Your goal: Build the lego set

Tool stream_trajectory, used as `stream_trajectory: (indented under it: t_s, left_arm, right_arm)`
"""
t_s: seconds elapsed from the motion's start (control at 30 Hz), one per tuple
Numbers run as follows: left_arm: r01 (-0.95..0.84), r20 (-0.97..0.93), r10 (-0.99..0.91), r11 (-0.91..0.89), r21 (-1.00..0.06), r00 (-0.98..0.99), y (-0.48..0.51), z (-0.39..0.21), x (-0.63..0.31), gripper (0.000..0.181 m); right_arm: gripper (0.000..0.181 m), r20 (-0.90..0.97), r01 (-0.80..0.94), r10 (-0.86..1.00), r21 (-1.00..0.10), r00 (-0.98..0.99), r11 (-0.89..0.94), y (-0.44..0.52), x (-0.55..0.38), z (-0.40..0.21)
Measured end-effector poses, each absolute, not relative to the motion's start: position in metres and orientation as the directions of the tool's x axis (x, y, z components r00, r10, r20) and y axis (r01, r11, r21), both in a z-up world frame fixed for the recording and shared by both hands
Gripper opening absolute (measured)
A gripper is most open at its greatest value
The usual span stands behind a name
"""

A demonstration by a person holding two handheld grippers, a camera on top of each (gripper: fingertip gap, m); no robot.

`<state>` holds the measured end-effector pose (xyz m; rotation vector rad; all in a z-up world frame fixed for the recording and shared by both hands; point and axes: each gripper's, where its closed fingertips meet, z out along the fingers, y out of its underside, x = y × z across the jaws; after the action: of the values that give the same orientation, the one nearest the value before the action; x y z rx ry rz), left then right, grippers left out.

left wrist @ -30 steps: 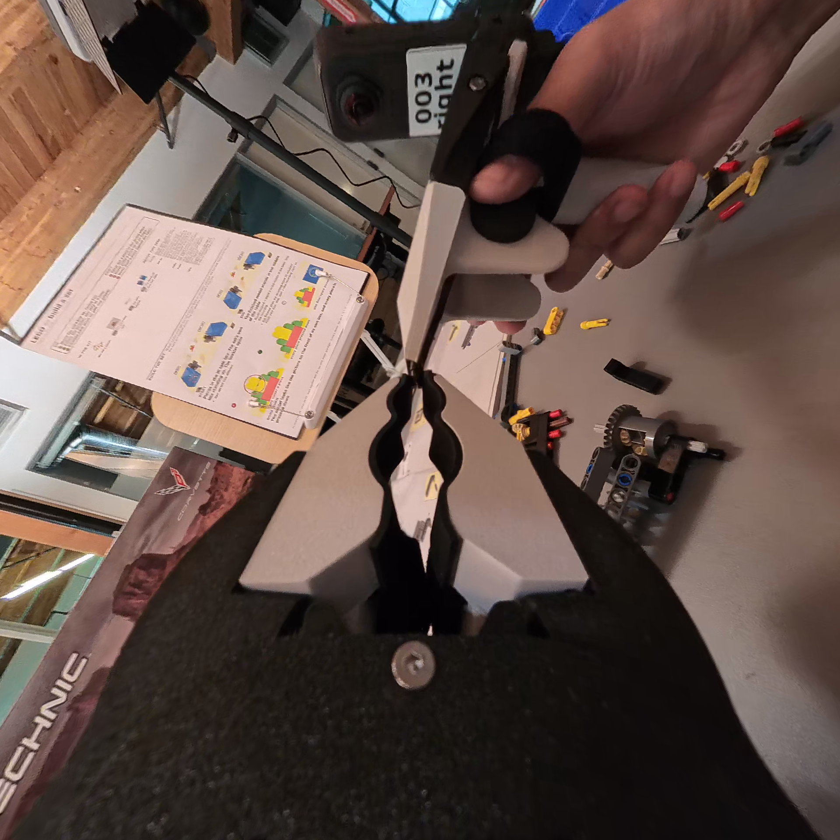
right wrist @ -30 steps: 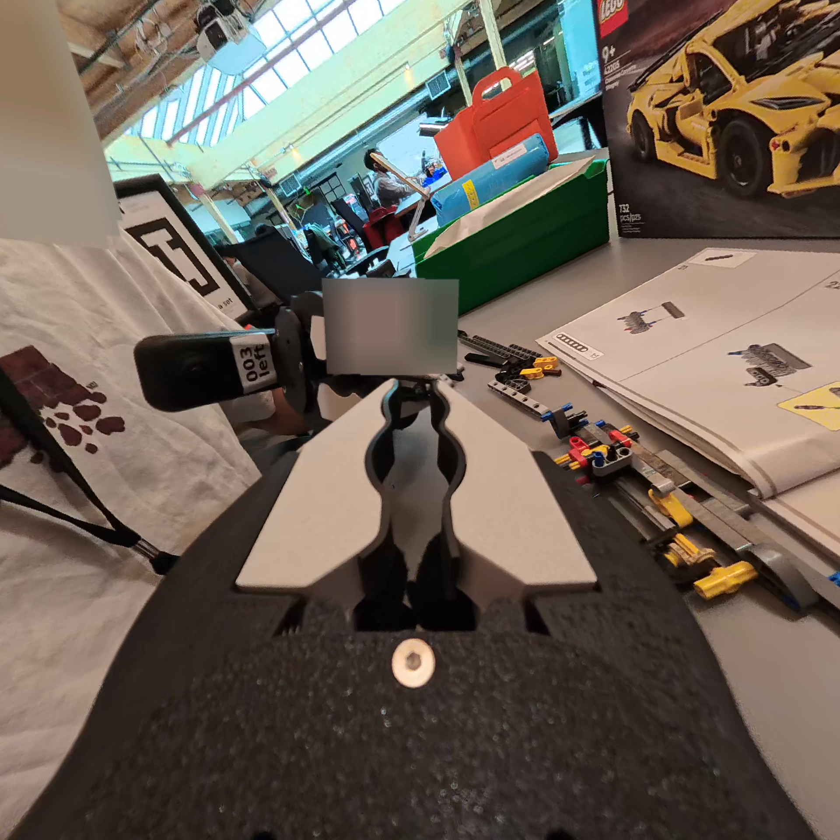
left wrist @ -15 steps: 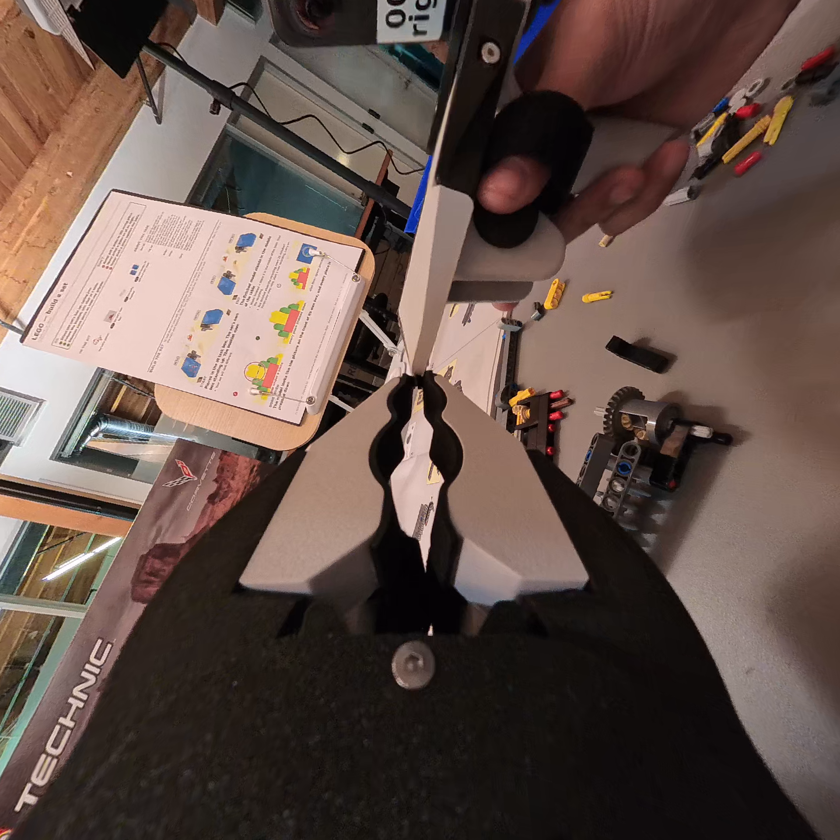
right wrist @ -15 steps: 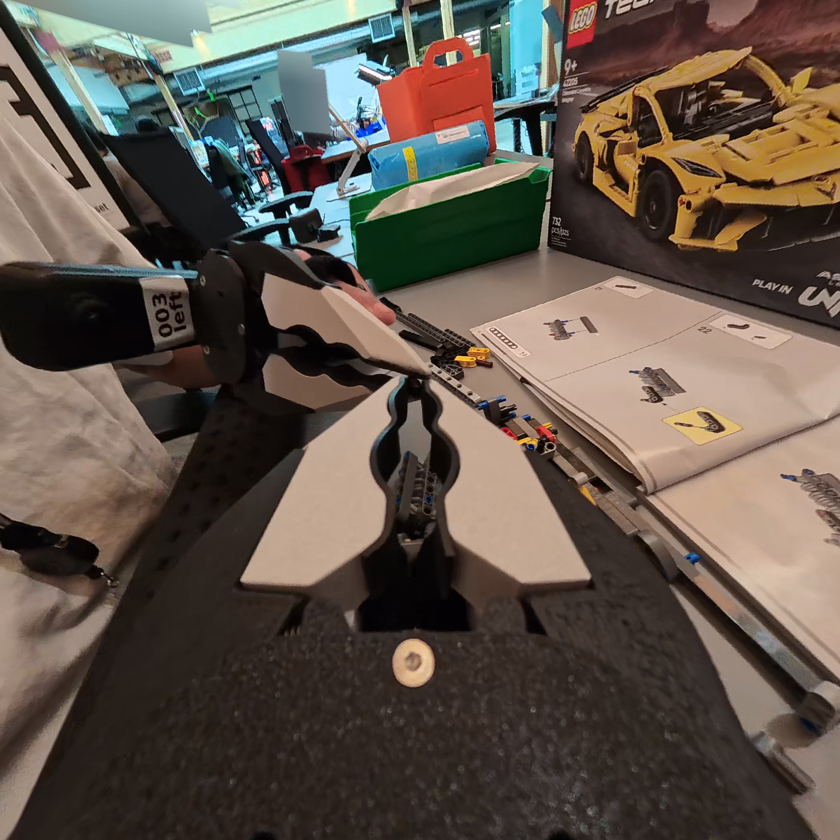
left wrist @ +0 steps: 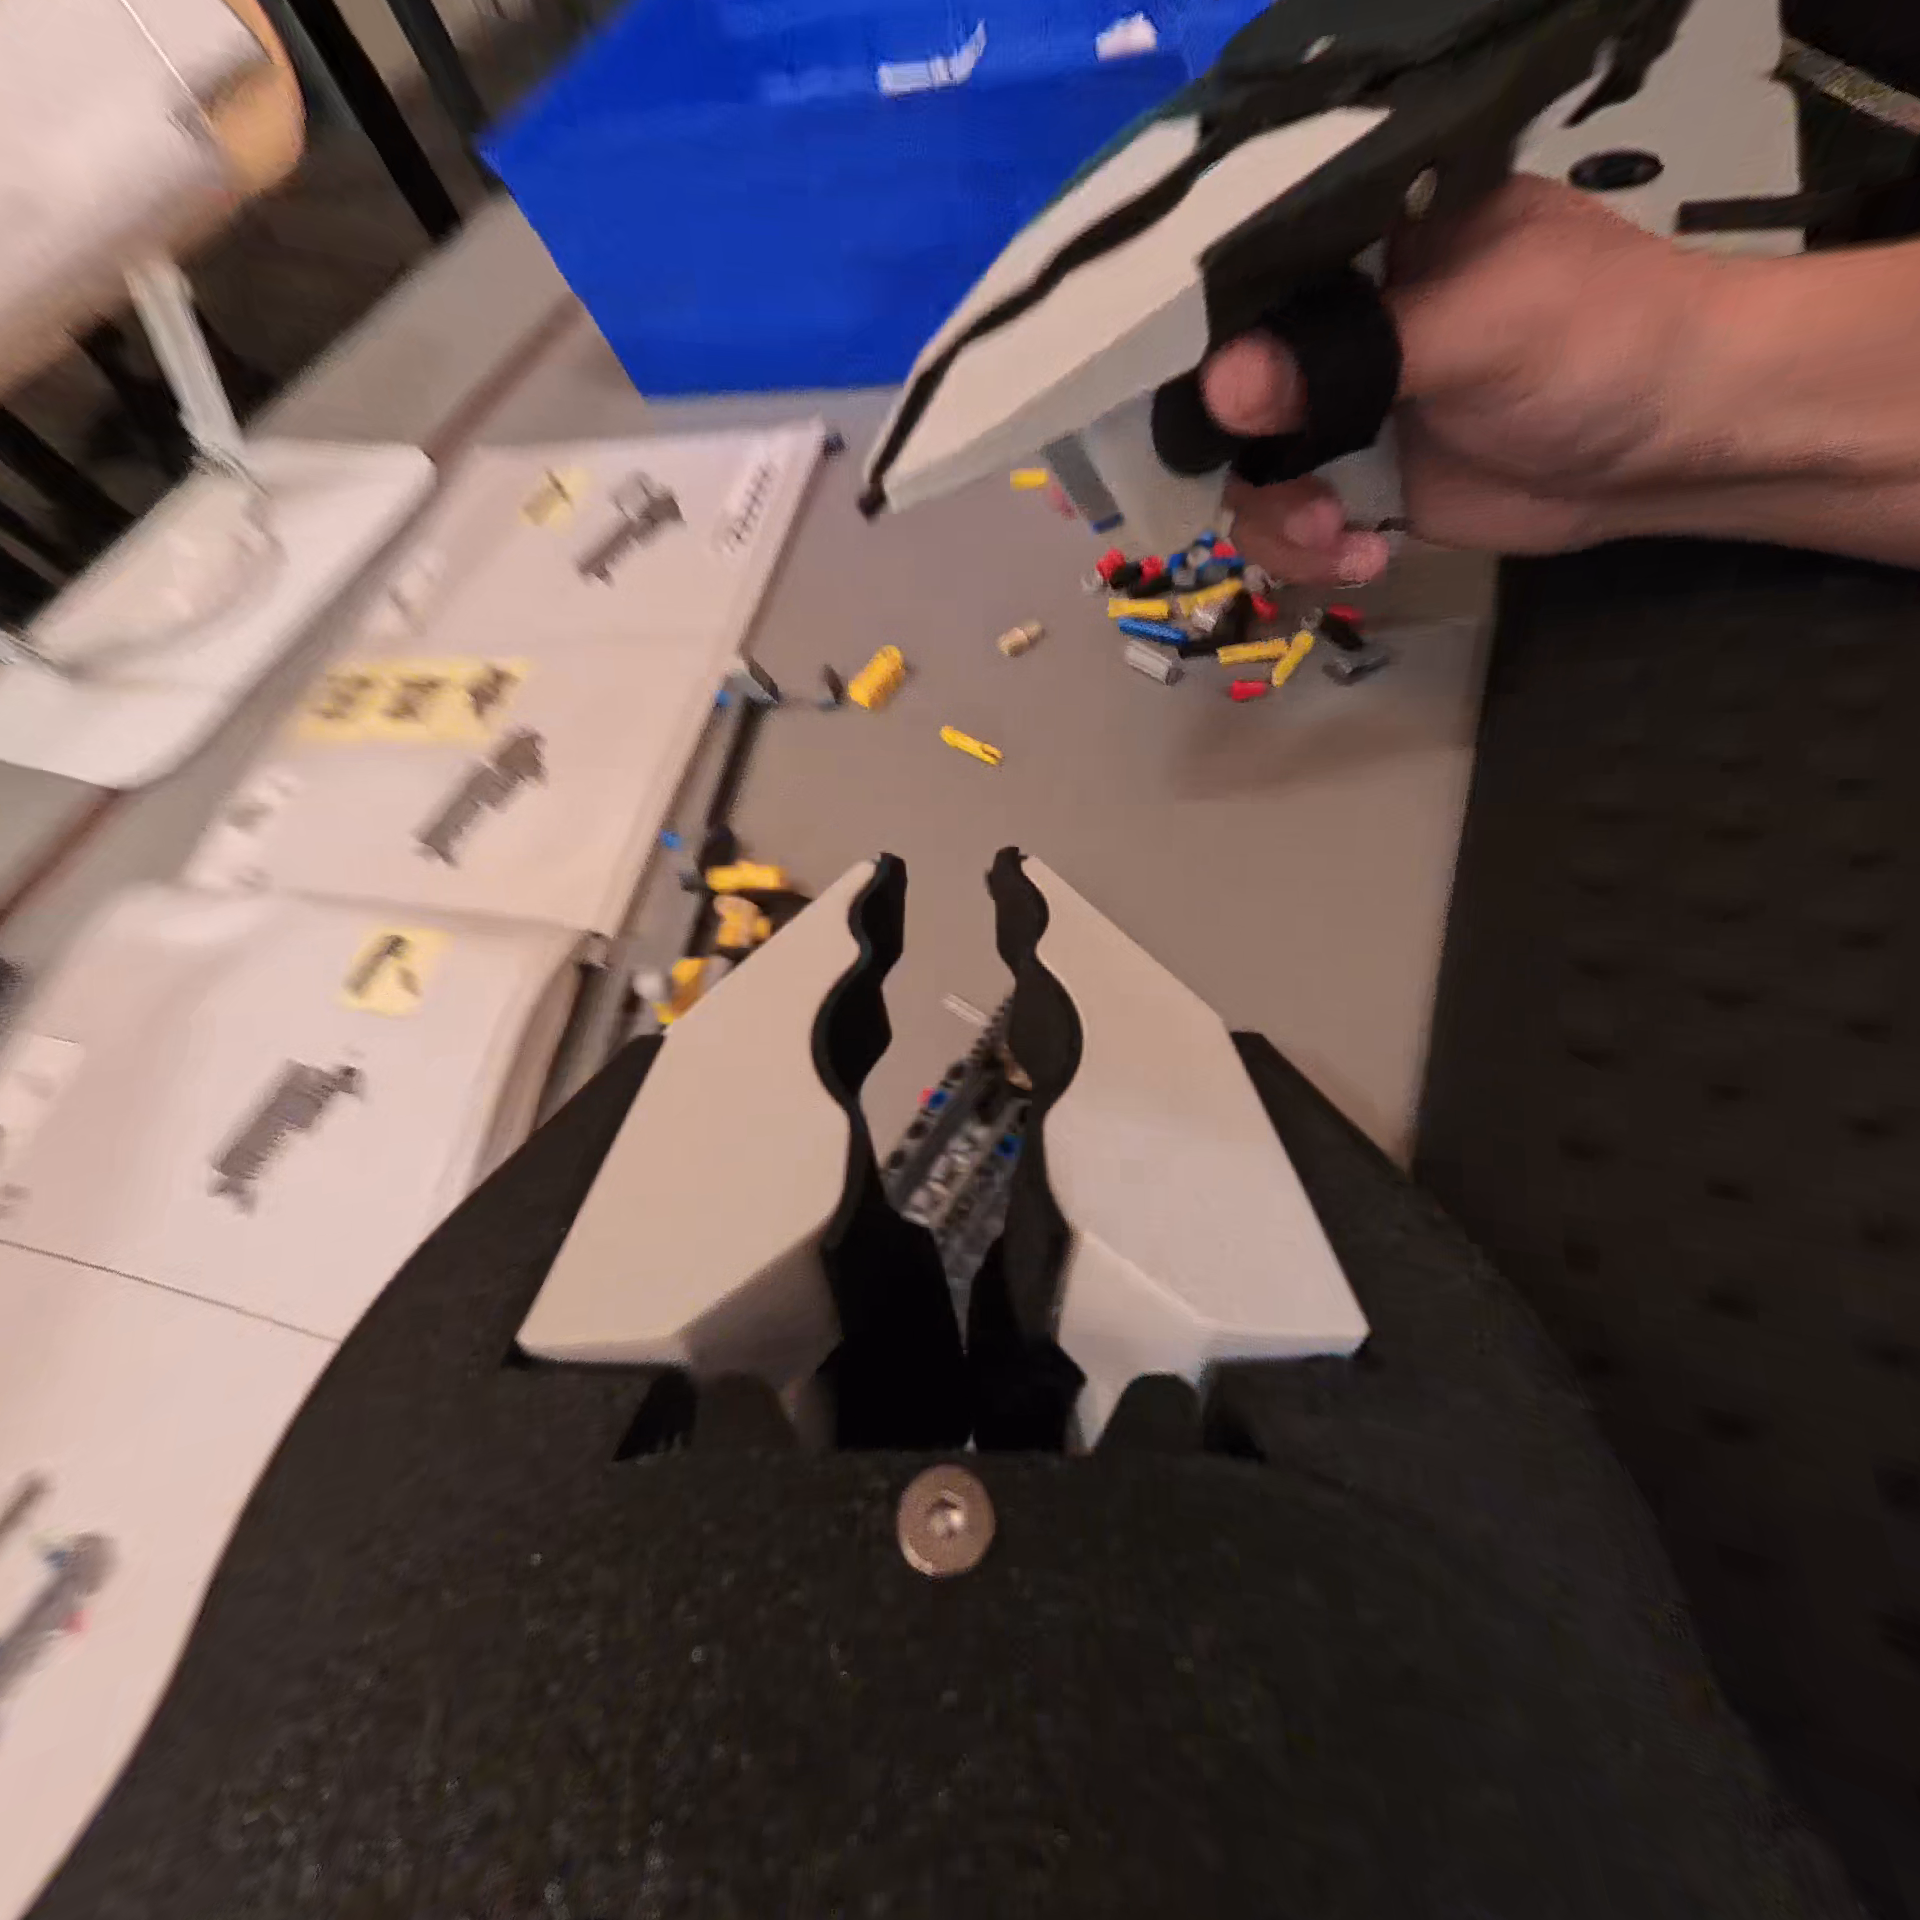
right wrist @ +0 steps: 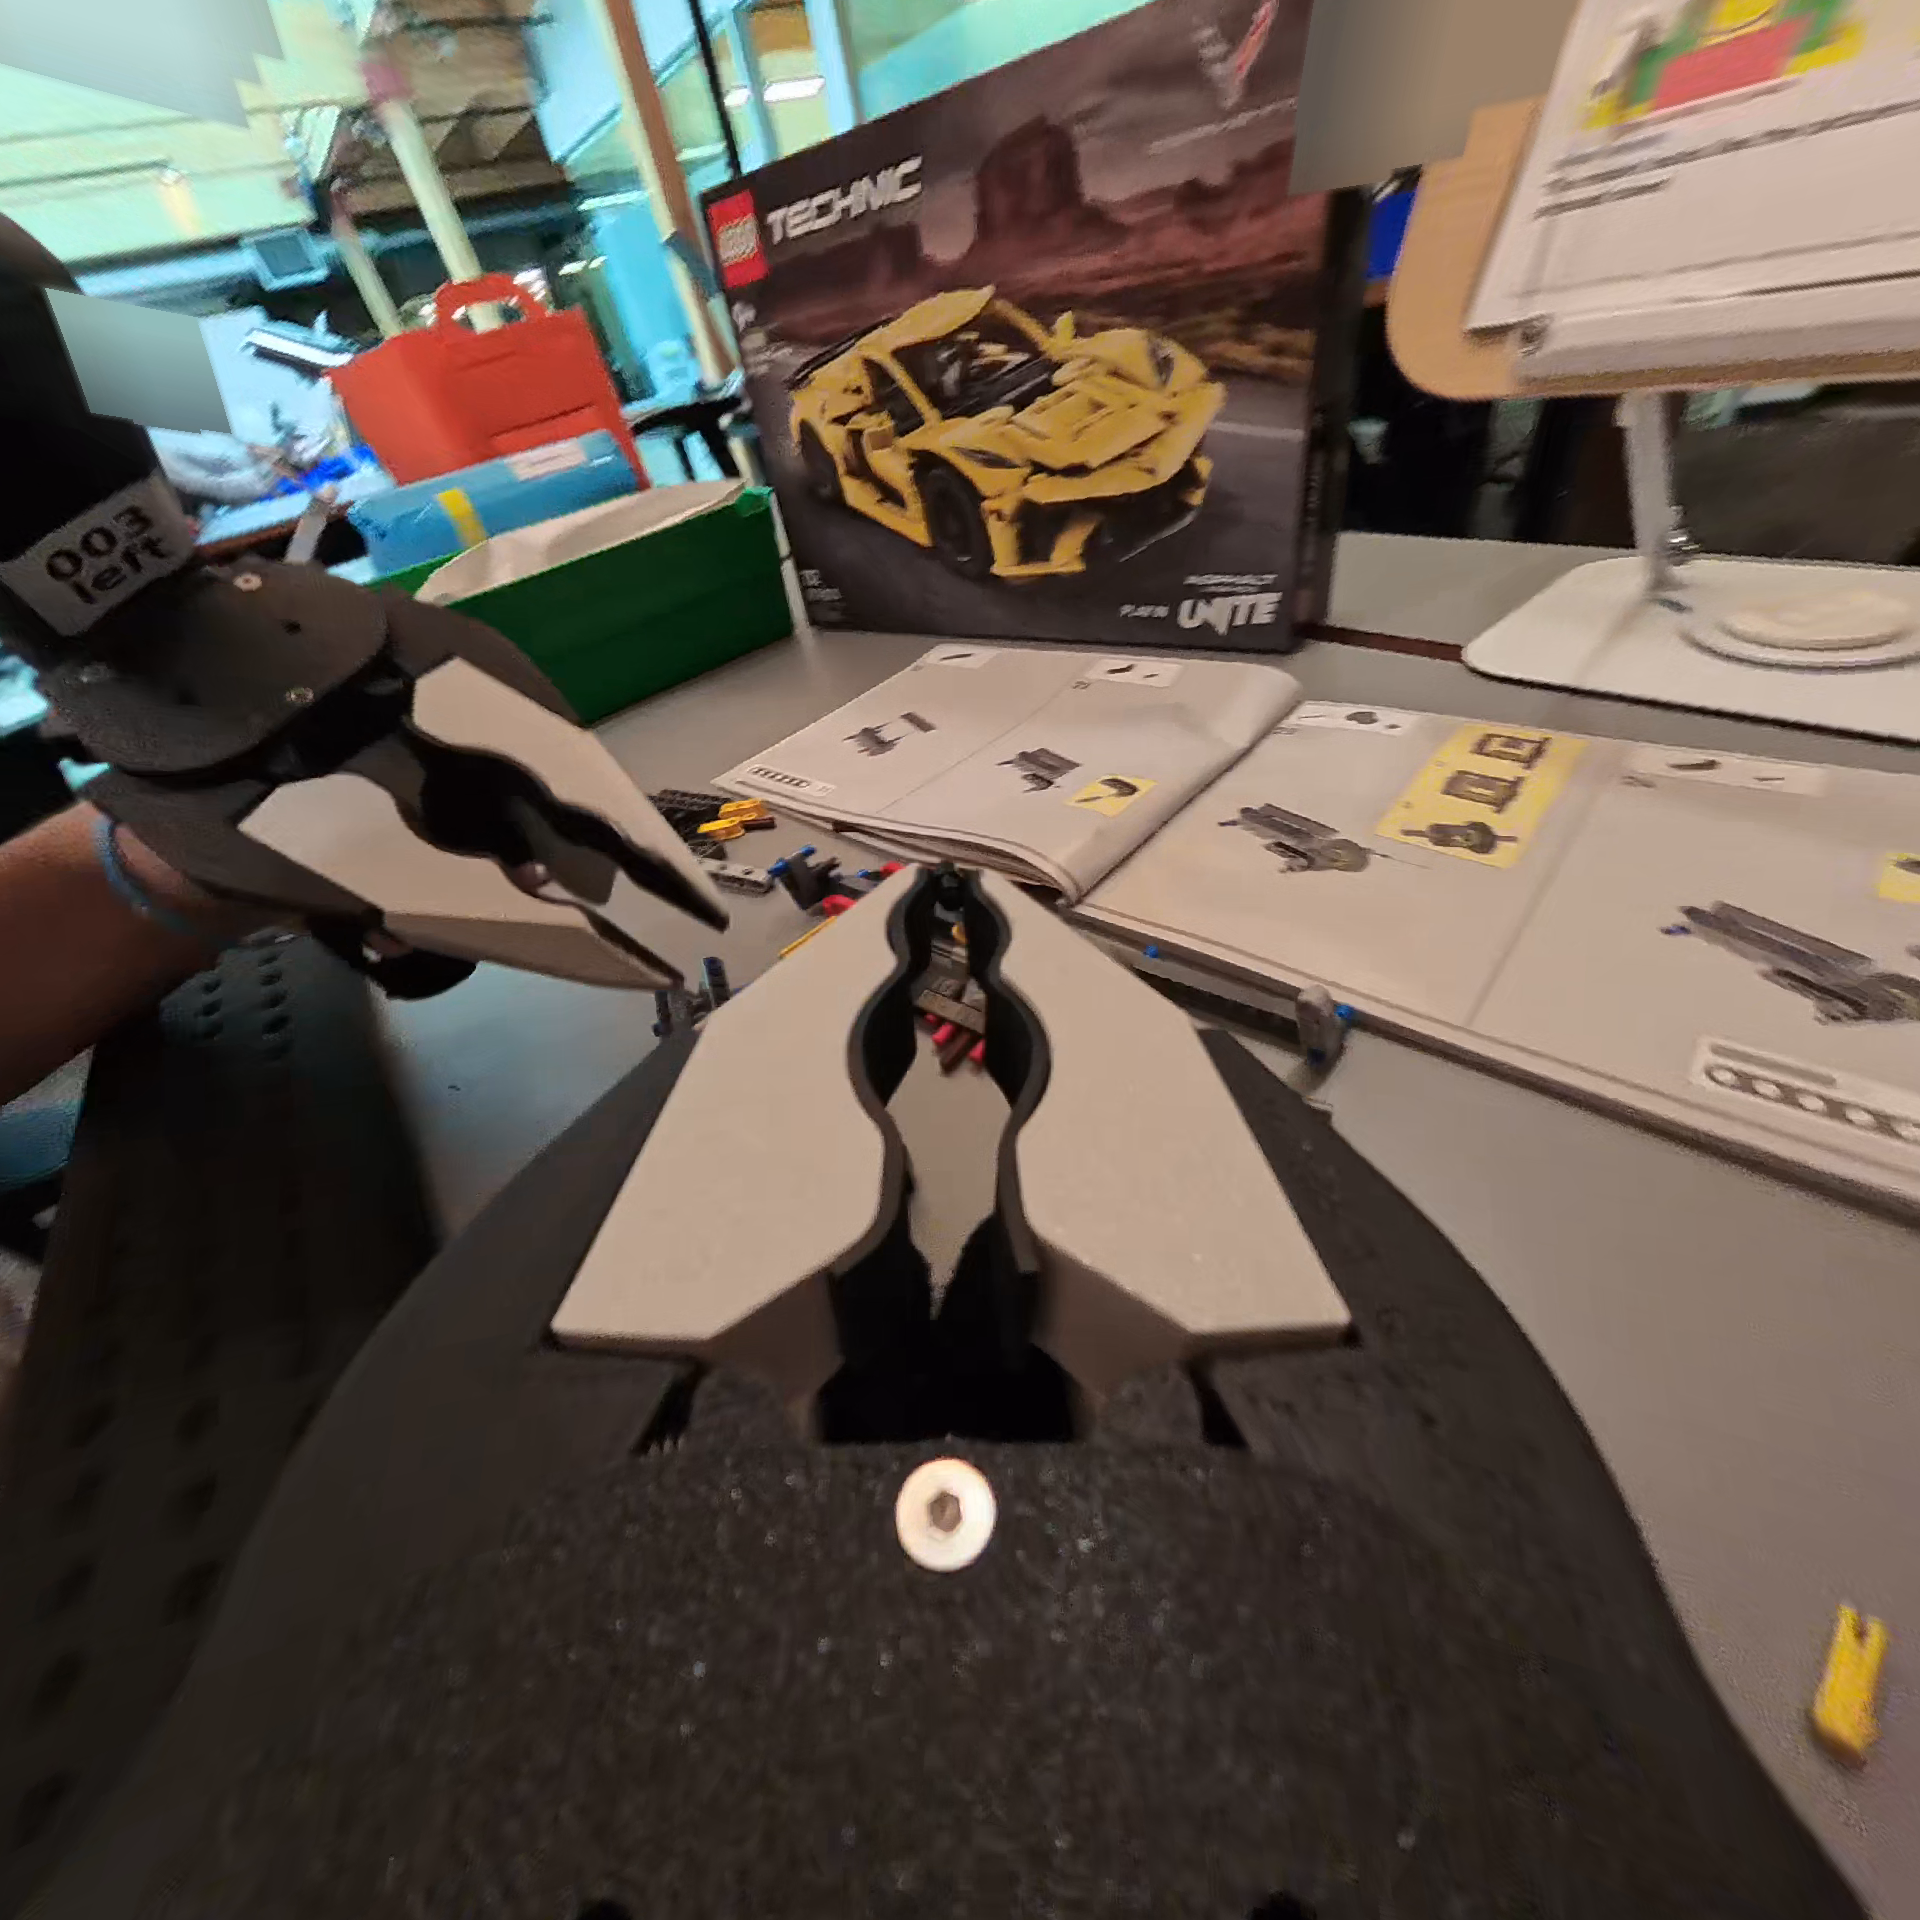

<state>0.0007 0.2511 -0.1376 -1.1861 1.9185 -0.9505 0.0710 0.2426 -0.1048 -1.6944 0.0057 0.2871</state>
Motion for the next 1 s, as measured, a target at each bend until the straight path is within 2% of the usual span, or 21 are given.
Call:
stream_trajectory:
  t_s: [0.17, 0.3, 0.47, 0.6, 0.9, 1.0]
  left_arm:
    - [-0.541, -0.224, -0.913, 0.385, -0.748, -0.34, 0.249, -0.161, 0.008, 0.016]
    - [-0.521, -0.26, -0.86, 0.48, -0.706, -0.439, 0.25, -0.156, 0.01, 0.017]
    - [-0.544, -0.102, -0.83, 0.446, -0.71, -0.548, 0.25, -0.142, 0.009, 0.018]
    - [-0.569, -0.061, -0.78, 0.505, -0.649, -0.622, 0.258, -0.149, 0.01, 0.031]
    - [-0.531, -0.009, -0.655, 0.621, -0.577, -0.756, 0.262, -0.166, 0.04, 0.029]
    - [-0.524, 0.011, -0.595, 0.699, -0.486, -0.804, 0.262, -0.173, 0.037, 0.018]
  right_arm:
    - [0.004, -0.156, -0.153, 0.07, -0.987, 0.985, -0.039, 0.225, 0.085, -0.089]
    - [0.004, -0.19, -0.187, 0.08, -0.981, 0.979, -0.042, 0.221, 0.09, -0.089]
    - [0.004, -0.15, -0.151, 0.044, -0.989, 0.988, 0.008, 0.204, 0.089, -0.081]
    - [0.004, -0.155, -0.156, 0.032, -0.987, 0.987, 0.05, 0.196, 0.092, -0.075]
    - [0.004, -0.175, -0.179, 0.058, -0.98, 0.983, 0.083, 0.19, 0.089, -0.069]
    - [0.004, -0.186, -0.191, 0.059, -0.977, 0.981, 0.092, 0.189, 0.091, -0.068]
